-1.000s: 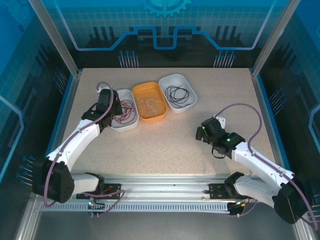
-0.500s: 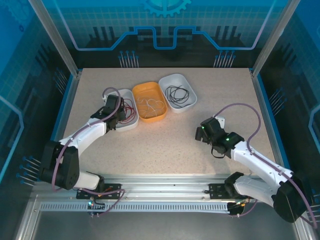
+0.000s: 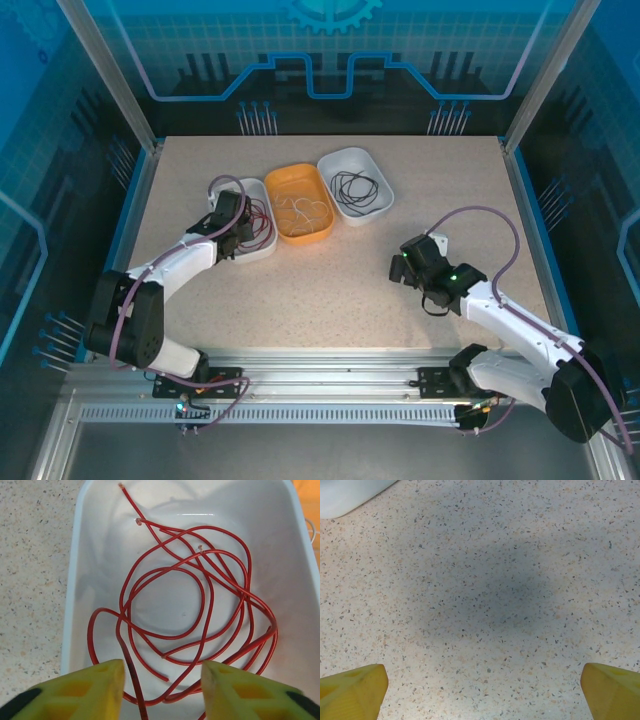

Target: Untangle the cables

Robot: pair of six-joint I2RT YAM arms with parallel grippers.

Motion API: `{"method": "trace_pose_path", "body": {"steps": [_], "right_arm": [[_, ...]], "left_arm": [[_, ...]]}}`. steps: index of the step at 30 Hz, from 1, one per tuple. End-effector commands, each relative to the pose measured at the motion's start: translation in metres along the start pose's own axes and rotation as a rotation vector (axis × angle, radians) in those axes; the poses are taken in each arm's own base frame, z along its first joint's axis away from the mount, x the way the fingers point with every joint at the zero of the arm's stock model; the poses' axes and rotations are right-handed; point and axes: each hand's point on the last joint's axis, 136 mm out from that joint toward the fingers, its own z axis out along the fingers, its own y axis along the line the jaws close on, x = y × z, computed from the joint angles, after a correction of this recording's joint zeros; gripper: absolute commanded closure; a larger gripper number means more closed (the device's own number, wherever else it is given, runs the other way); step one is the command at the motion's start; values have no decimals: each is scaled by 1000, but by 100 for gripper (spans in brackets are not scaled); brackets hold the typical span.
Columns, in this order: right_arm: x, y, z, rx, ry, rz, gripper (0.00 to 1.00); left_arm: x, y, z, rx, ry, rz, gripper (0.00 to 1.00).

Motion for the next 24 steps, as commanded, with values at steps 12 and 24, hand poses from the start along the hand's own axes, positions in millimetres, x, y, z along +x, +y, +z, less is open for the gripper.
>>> {"method": "trace_pose_path", "body": {"steps": [12,24], "right_arm": [[-14,4,-6,-16,-28,14,0],[-21,-4,-10,11,-62,-3,0]], "left_arm": [[-37,-1,-48,68,-84,-31,1],[-30,50,-111,5,-242,-112,1]]}}
